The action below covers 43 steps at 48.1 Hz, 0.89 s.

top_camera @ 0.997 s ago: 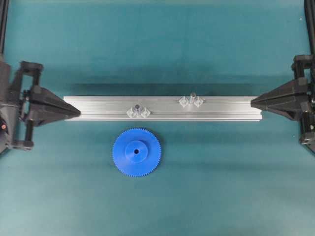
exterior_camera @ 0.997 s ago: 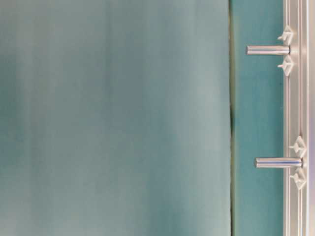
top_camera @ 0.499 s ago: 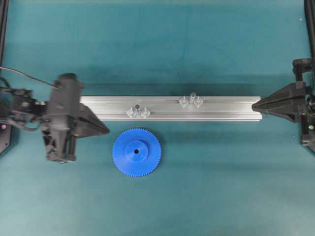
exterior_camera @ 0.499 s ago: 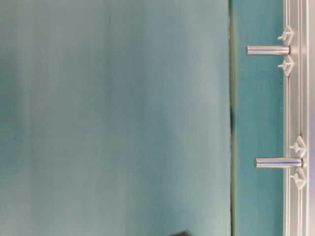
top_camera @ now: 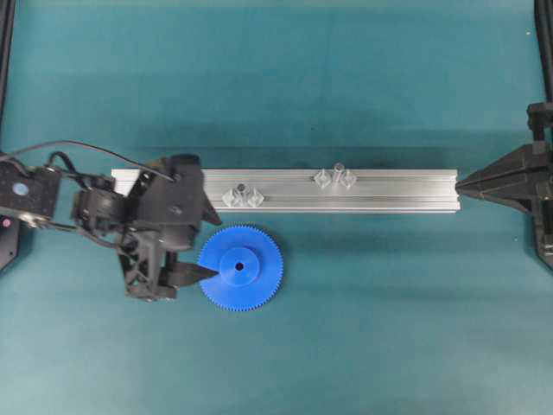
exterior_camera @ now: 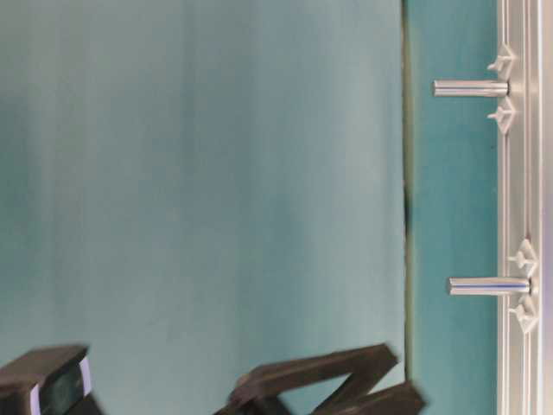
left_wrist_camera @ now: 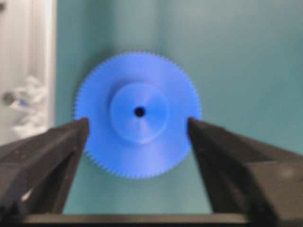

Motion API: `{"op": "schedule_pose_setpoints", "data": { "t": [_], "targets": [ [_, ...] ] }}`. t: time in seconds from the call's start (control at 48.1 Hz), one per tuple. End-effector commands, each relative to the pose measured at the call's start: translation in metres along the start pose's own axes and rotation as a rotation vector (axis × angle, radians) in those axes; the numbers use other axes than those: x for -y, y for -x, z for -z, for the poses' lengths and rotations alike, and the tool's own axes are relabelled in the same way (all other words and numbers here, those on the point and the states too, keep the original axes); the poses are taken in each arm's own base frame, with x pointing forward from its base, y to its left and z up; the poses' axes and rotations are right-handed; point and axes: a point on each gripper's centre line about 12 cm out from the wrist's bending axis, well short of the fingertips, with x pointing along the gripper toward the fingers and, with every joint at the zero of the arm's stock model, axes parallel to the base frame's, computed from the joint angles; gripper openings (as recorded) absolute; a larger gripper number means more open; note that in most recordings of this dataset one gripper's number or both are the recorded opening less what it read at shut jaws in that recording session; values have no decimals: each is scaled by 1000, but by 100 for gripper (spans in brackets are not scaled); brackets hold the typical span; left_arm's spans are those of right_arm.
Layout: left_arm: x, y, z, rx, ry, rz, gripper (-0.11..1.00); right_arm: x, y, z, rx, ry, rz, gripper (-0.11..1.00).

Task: Find the location of the shaft and insert the large gear.
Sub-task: 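Lower the open left gripper over the blue gear's hub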

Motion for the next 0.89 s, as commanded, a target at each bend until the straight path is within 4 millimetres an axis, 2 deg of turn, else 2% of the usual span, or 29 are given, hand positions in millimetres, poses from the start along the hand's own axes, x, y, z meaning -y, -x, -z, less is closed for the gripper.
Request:
{"op": "schedule_pose_setpoints", "data": {
  "t": [0.0,0.457,0.561,0.873],
  "targets": [
    [3,-7,-9,10,1,6,93,0,0,-3,-1,-18,4,5],
    [2,-63,14,-120,-14,-6,93,3,-1,6,-24,-21,17,5],
    [1,-71,22,-146,-31,-8,93,4,-1,6,-19,-22,19,5],
    [-7,-81,25,-186,-33,-25,93,4,1,8,-16,-22,19,5]
  ]
}}
